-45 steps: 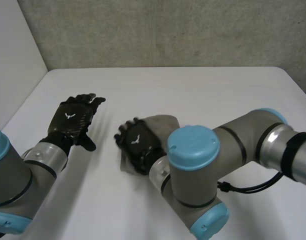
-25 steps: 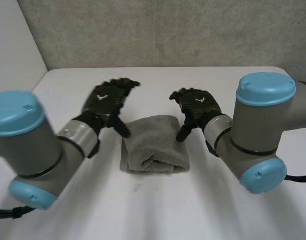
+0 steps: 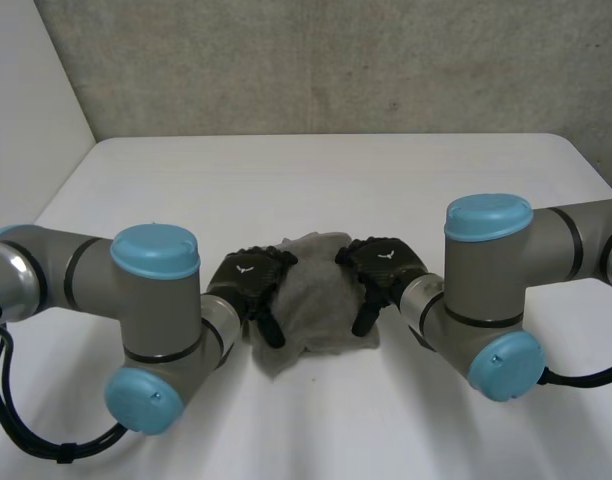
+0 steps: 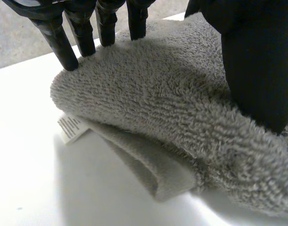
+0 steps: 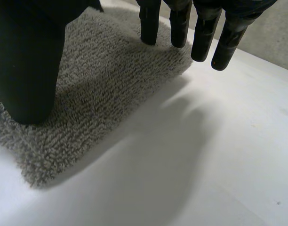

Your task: Fold the laundry

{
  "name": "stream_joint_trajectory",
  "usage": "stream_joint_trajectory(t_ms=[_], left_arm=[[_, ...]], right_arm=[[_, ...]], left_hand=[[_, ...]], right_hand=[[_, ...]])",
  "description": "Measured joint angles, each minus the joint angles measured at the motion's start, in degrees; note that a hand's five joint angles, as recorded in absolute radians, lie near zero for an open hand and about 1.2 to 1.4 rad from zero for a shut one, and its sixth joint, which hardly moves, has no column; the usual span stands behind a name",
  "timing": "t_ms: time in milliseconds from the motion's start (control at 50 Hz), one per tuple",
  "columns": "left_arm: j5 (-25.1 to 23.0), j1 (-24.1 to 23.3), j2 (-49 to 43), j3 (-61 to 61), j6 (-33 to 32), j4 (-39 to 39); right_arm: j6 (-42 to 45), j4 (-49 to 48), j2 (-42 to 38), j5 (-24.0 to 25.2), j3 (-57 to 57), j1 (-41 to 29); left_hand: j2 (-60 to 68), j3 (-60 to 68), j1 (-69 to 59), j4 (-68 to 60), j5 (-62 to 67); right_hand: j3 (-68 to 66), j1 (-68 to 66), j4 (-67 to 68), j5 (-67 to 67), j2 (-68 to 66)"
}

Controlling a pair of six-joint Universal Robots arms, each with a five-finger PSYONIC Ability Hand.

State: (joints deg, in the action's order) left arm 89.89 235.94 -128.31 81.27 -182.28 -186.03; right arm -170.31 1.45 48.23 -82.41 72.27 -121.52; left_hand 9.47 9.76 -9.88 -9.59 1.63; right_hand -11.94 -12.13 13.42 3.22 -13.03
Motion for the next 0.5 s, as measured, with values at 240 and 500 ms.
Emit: stream_joint_trajectory(t_ms=[240,500], left_arm=[[-0.1,0.0,12.3,1.5,-5.3,-0.1],[0.7,7.3,30.3,-3.7,-2.1,7.0]], right_arm=[[3.4,0.0,9.0,-2.1,0.3,0.7],[3.6,3.3,33.5,-15.0,0.6,7.2]], left_hand=[[0.0,-0.3,0.0,0.1,0.0],[-0.1,-0.3,0.0,0.1,0.0]], right_hand=[[0.0,0.0,0.0,-0.1,0.0],[0.0,0.0,0.0,-0.2,0.0]])
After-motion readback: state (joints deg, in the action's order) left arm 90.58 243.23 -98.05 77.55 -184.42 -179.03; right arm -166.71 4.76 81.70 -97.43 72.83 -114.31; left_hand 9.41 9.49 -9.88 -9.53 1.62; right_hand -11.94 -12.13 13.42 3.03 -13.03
